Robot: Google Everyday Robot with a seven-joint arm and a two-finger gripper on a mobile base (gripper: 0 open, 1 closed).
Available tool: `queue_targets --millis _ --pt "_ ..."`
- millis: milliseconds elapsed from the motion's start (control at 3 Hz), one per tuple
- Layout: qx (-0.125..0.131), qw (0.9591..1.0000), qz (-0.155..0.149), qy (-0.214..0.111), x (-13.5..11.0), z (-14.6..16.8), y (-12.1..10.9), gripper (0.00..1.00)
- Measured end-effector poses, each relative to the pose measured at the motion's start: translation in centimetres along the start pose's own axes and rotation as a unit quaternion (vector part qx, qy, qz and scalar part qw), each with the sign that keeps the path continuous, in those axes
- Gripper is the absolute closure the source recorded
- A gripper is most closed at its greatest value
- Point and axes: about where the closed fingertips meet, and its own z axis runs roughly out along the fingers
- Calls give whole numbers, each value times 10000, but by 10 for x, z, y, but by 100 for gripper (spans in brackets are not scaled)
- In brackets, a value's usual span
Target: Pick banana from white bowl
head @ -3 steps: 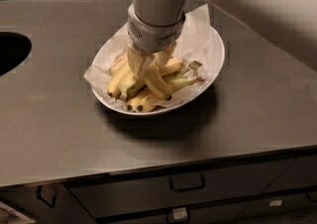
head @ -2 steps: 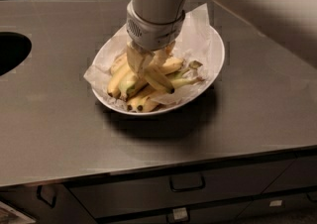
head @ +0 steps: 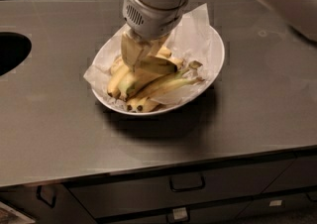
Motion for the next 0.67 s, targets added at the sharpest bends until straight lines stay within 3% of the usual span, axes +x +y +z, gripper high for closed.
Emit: queue_targets --millis 333,667 --pt "-296 9985 -379 -271 1 -10 -1 100" --pt "-684 9936 -705 -564 10 -18 -9 100"
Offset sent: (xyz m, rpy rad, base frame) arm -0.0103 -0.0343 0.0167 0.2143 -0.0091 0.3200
